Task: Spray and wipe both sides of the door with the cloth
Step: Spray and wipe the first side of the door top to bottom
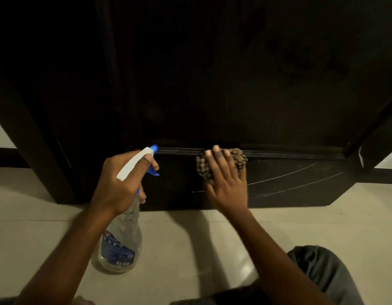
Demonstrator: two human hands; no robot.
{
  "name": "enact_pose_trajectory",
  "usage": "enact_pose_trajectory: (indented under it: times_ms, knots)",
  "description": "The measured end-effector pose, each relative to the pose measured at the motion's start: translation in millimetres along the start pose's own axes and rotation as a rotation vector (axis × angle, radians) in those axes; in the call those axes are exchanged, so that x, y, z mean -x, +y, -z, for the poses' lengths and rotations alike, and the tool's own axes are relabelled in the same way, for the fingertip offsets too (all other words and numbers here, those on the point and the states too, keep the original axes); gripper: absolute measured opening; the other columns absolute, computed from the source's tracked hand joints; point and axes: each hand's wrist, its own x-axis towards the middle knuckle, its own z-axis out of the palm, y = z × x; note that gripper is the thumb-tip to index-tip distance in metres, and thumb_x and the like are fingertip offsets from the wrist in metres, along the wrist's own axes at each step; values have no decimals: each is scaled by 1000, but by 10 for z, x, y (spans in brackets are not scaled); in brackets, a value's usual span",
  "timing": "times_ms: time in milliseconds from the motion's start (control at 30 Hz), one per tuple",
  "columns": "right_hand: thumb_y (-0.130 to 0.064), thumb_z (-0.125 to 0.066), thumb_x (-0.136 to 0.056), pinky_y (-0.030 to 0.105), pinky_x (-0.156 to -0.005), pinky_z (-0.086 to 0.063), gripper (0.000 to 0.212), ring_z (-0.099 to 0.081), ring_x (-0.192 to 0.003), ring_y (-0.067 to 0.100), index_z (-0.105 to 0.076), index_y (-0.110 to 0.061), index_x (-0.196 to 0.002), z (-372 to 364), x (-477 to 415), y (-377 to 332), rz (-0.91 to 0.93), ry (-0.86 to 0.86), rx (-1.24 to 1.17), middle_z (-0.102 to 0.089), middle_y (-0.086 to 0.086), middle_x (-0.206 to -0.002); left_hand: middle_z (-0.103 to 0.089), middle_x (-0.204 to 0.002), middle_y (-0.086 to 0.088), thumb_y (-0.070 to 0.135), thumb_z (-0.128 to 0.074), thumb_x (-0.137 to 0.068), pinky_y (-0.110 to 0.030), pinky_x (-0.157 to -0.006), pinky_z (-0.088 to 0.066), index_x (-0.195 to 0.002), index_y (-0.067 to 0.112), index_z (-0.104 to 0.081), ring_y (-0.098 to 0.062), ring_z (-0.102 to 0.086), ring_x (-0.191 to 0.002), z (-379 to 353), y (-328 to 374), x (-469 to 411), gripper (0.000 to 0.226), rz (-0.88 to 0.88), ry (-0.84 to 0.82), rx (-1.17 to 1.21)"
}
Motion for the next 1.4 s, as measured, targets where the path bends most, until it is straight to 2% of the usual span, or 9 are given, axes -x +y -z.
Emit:
enact_pose_trajectory:
  times_ms: [100,333,400,467,600,867,1033,1133,1400]
  knots:
    - [-32,-42,-94,56,-124,-13,77,3,-157,15,-9,-27,-163,164,174,564,-297,67,-126,1,-9,-169,-59,-45,-6,31,-46,-101,-31,-39,-49,-88,11,-70,-24,-55,-31,-63,29,-8,34,-6,-30,-18]
    - [-16,-41,-95,29,-123,7,73,6,-157,20,-11,-18,-161,394,-15,711,-893,360,-498,2,-2,-169,-64,-53,16,25,-49,-102,-38,-42,-52,-88,9,-70,-23,-55,-33,-444,291,-66,30,27,-82,-35]
    - [-12,-42,-93,25,-123,9,76,6,-157,18,-9,-21,-161,338,-56,355,-809,312,-546,4,-7,-169,-66,-54,13,26,-49,-103,-41,-43,-53,-86,10,-70,-25,-55,-33,-579,368,-88,32,43,-102,-19]
    - [-13,-44,-92,36,-127,2,80,4,-157,18,-7,-25,-161,267,52,113,-476,124,-480,7,-15,-169,-69,-61,4,29,-49,-104,-40,-42,-52,-83,10,-70,-28,-55,-33,-685,436,-134,34,48,-109,18]
    - [-19,-47,-90,44,-124,-12,79,-5,-157,16,-14,-25,-161,261,238,577,-103,-7,-240,-1,-14,-169,-73,-75,-7,36,-48,-100,-37,-39,-50,-81,11,-70,-32,-56,-33,-849,552,-224,37,29,-109,50]
    - [-14,-45,-95,31,-127,-3,69,-5,-157,15,-24,-18,-160,601,221,1296,-850,361,-669,-12,-10,-167,-69,-65,-3,35,-49,-103,-47,-41,-52,-84,15,-69,-26,-58,-35,-1096,851,-235,34,-40,-147,5]
    - [-16,-50,-103,43,-116,-39,54,-51,-131,18,-38,-23,-155,1015,-29,1397,-1287,656,-1215,-55,-2,-143,-73,-75,-7,35,-48,-103,-50,-40,-51,-81,13,-69,-27,-58,-34,-1216,1098,-128,38,-47,-164,28]
    - [-23,-51,-103,33,-87,-51,42,-61,-112,17,-52,-20,-145,1333,-91,1279,-1402,793,-1534,-65,-3,-121,-71,-72,-7,32,-49,-104,-51,-39,-51,-79,11,-69,-27,-56,-34,-1307,1253,-70,38,-43,-185,42]
    - [-33,-52,-99,37,-87,-49,26,-63,-94,23,-69,-17,-110,1963,11,1132,-1384,1007,-1766,-69,6,-101,-71,-76,-8,35,-49,-103,-39,-40,-52,-78,10,-69,-27,-58,-37,-1624,1594,-91,40,-61,-319,67]
